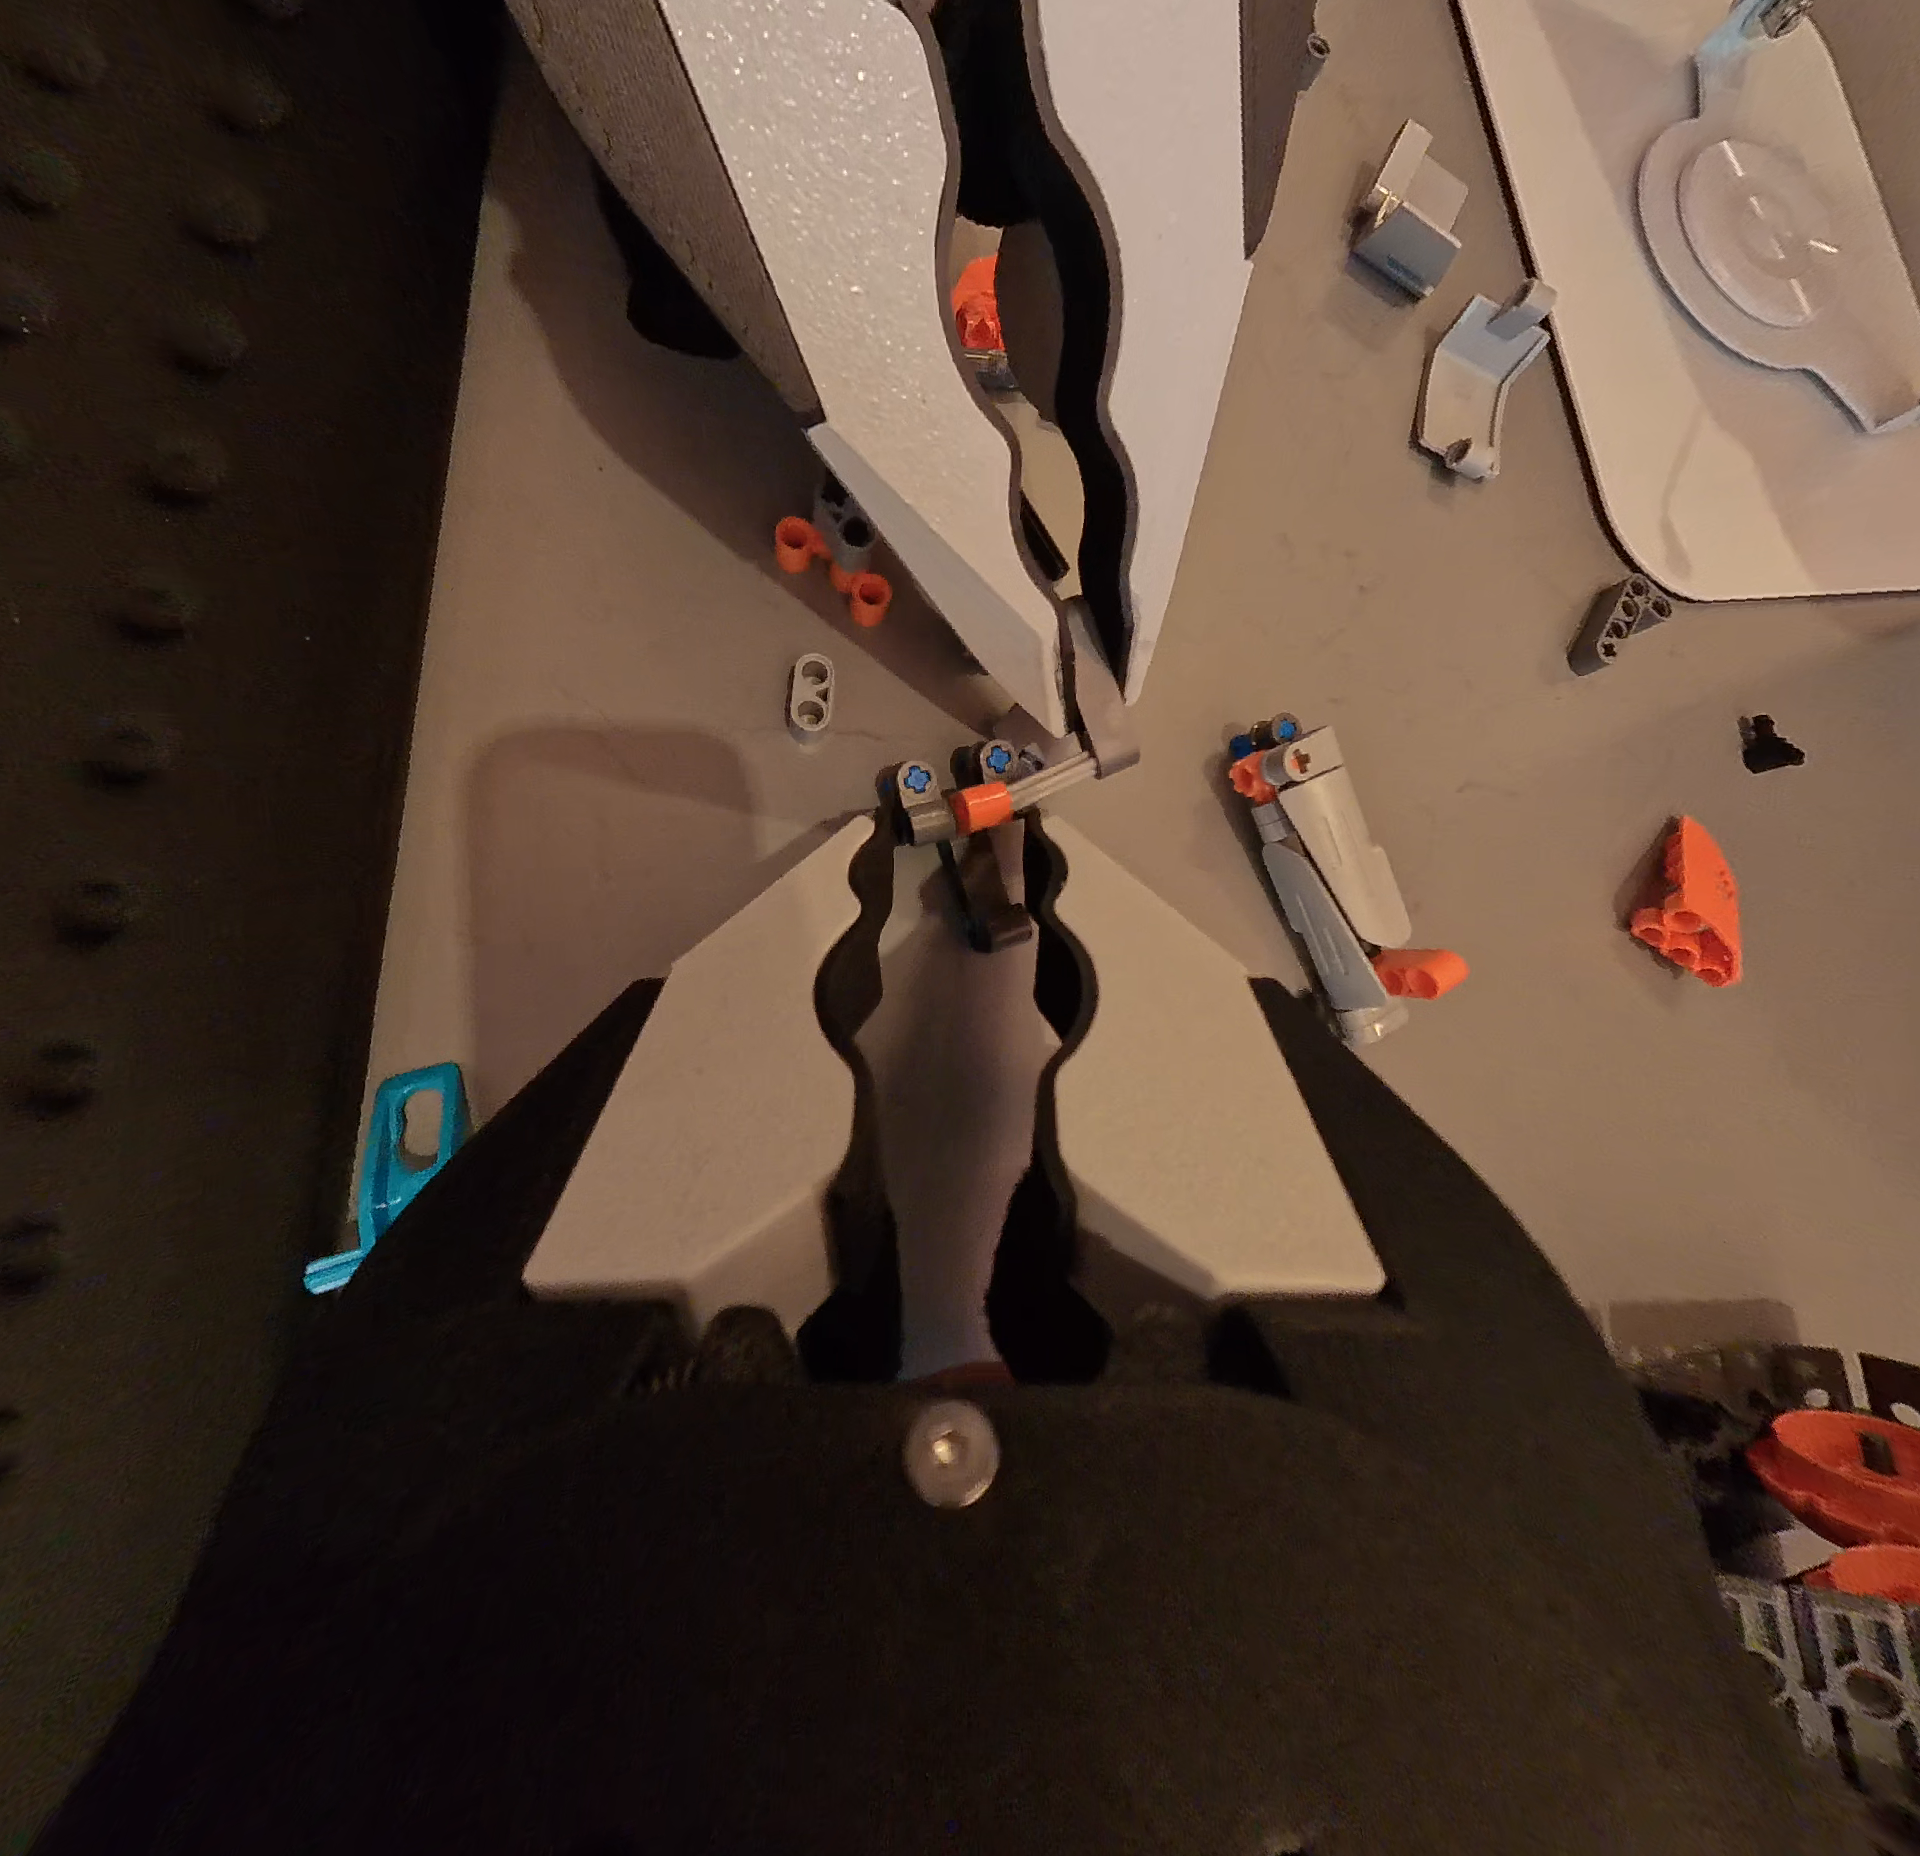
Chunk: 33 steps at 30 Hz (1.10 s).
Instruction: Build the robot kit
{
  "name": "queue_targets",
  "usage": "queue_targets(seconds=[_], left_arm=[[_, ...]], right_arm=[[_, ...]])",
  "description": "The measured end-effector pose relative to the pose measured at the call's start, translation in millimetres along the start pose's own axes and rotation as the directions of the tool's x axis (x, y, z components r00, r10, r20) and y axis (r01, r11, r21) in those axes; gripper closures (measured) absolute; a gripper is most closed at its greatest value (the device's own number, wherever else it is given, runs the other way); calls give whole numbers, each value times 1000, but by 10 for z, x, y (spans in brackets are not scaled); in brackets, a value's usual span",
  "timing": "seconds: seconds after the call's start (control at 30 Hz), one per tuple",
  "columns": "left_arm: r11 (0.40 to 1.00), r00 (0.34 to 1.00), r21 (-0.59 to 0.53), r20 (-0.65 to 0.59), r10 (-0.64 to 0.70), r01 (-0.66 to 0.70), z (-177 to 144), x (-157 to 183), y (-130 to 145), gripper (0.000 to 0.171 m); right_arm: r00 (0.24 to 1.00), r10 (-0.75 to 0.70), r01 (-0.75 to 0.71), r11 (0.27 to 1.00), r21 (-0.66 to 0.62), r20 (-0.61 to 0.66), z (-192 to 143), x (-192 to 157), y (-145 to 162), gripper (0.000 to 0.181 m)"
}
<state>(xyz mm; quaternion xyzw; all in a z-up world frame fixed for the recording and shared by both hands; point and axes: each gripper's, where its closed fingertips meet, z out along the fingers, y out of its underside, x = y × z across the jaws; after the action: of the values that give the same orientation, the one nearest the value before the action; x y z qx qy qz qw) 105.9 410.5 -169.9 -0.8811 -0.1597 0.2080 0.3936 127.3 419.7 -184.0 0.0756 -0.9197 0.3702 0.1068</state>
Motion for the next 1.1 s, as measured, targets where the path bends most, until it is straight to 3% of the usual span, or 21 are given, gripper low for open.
queue_targets(seconds=[1.1], left_arm=[[998, 998, 49, -35, 48, -47, -44, 50, -58, 166]], right_arm=[[995, 48, -52, 998, 43, 85, 9, -44, -4, 164]])
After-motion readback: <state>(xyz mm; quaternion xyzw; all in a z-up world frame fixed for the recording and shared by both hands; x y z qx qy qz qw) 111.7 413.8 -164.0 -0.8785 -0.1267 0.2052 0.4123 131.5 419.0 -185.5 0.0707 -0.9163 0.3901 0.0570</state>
